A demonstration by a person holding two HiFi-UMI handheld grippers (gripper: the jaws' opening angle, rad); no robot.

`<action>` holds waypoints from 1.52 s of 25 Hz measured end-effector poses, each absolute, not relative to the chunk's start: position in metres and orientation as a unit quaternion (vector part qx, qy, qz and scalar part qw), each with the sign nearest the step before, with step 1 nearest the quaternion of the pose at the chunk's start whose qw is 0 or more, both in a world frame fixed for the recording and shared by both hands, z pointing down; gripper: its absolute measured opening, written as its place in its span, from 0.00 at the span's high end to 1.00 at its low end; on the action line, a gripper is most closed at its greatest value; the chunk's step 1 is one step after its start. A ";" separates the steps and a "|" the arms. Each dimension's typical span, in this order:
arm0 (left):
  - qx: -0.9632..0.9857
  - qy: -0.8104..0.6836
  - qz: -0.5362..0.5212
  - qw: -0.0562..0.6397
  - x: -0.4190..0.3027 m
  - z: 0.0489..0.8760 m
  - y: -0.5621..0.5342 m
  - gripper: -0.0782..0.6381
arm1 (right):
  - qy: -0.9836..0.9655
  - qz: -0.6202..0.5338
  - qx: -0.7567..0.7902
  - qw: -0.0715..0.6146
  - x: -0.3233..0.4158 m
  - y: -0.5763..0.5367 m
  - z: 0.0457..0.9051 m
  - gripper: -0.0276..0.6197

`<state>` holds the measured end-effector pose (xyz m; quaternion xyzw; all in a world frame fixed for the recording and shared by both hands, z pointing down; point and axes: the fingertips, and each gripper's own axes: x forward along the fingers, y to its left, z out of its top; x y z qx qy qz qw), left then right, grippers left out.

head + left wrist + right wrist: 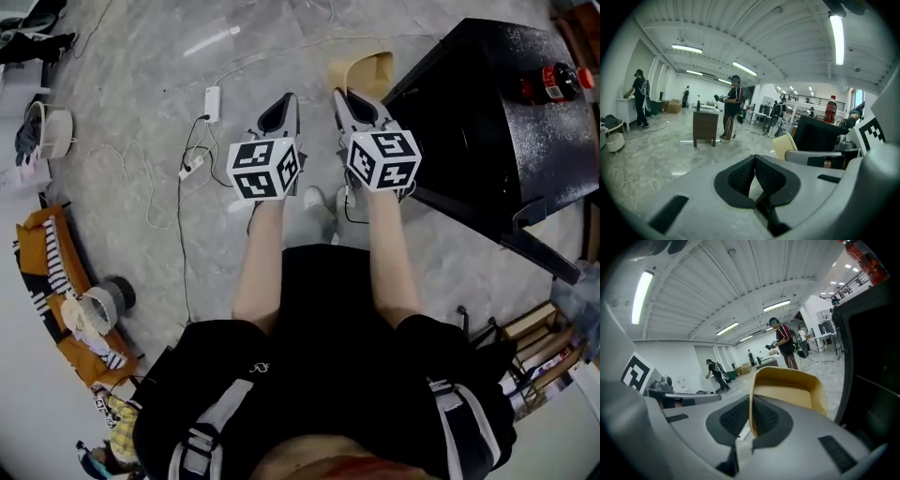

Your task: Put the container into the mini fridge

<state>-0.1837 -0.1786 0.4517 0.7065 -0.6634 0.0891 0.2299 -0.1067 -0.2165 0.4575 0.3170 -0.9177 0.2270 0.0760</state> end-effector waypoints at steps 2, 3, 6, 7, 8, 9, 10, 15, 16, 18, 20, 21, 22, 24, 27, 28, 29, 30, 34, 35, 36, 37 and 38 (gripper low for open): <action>0.719 -0.643 0.102 0.245 -0.170 0.471 -0.184 0.88 | -0.904 0.240 0.343 0.086 -0.090 -0.219 0.477 0.93; 0.727 -0.629 0.109 0.252 -0.162 0.480 -0.186 0.88 | -0.896 0.246 0.359 0.090 -0.080 -0.218 0.486 0.93; 0.744 -0.598 0.123 0.269 -0.138 0.496 -0.191 0.88 | -0.877 0.257 0.393 0.106 -0.052 -0.217 0.503 0.93; 0.749 -0.590 0.127 0.274 -0.130 0.500 -0.194 0.88 | -0.871 0.260 0.402 0.111 -0.043 -0.218 0.508 0.93; 0.754 -0.581 0.131 0.278 -0.122 0.504 -0.198 0.88 | -0.864 0.264 0.413 0.116 -0.032 -0.219 0.514 0.93; 0.758 -0.572 0.136 0.282 -0.112 0.509 -0.201 0.88 | -0.857 0.268 0.423 0.122 -0.020 -0.220 0.521 0.93; 0.762 -0.564 0.140 0.287 -0.102 0.514 -0.204 0.88 | -0.850 0.271 0.434 0.129 -0.008 -0.221 0.529 0.93; 0.778 -0.526 0.162 0.303 -0.061 0.537 -0.217 0.88 | -0.816 0.268 0.479 0.182 0.050 -0.229 0.570 0.93; 0.781 -0.519 0.167 0.305 -0.055 0.540 -0.217 0.88 | -0.810 0.264 0.485 0.198 0.059 -0.229 0.580 0.93; 0.785 -0.507 0.178 0.308 -0.046 0.549 -0.217 0.88 | -0.799 0.251 0.494 0.233 0.075 -0.231 0.602 0.93; 0.787 -0.498 0.189 0.310 -0.040 0.557 -0.216 0.88 | -0.790 0.232 0.498 0.271 0.088 -0.235 0.624 0.93; 0.787 -0.495 0.194 0.312 -0.039 0.561 -0.215 0.88 | -0.783 0.224 0.500 0.293 0.094 -0.237 0.635 0.93; 0.786 -0.493 0.199 0.314 -0.039 0.565 -0.215 0.88 | -0.774 0.216 0.503 0.317 0.101 -0.240 0.646 0.93; 0.784 -0.490 0.210 0.318 -0.040 0.573 -0.213 0.88 | -0.752 0.204 0.512 0.362 0.117 -0.248 0.668 0.93; 0.779 -0.488 0.224 0.323 -0.044 0.583 -0.211 0.88 | -0.714 0.207 0.532 0.406 0.142 -0.256 0.698 0.93; 0.778 -0.488 0.227 0.324 -0.046 0.586 -0.211 0.88 | -0.703 0.210 0.538 0.415 0.149 -0.259 0.706 0.93; 0.776 -0.489 0.230 0.325 -0.048 0.588 -0.211 0.88 | -0.693 0.213 0.543 0.423 0.156 -0.262 0.714 0.93; 0.774 -0.491 0.232 0.326 -0.051 0.590 -0.211 0.88 | -0.685 0.215 0.545 0.432 0.162 -0.264 0.721 0.93; 0.768 -0.496 0.239 0.328 -0.061 0.593 -0.210 0.88 | -0.666 0.225 0.545 0.457 0.174 -0.269 0.745 0.93; 0.767 -0.497 0.239 0.328 -0.063 0.593 -0.210 0.88 | -0.663 0.225 0.544 0.462 0.176 -0.269 0.749 0.93; 0.766 -0.498 0.239 0.328 -0.064 0.593 -0.210 0.88 | -0.661 0.225 0.543 0.466 0.178 -0.269 0.753 0.93; 0.766 -0.499 0.239 0.328 -0.065 0.593 -0.210 0.88 | -0.658 0.225 0.544 0.469 0.181 -0.268 0.757 0.93; 0.766 -0.499 0.239 0.328 -0.066 0.593 -0.210 0.88 | -0.655 0.224 0.546 0.472 0.183 -0.268 0.760 0.93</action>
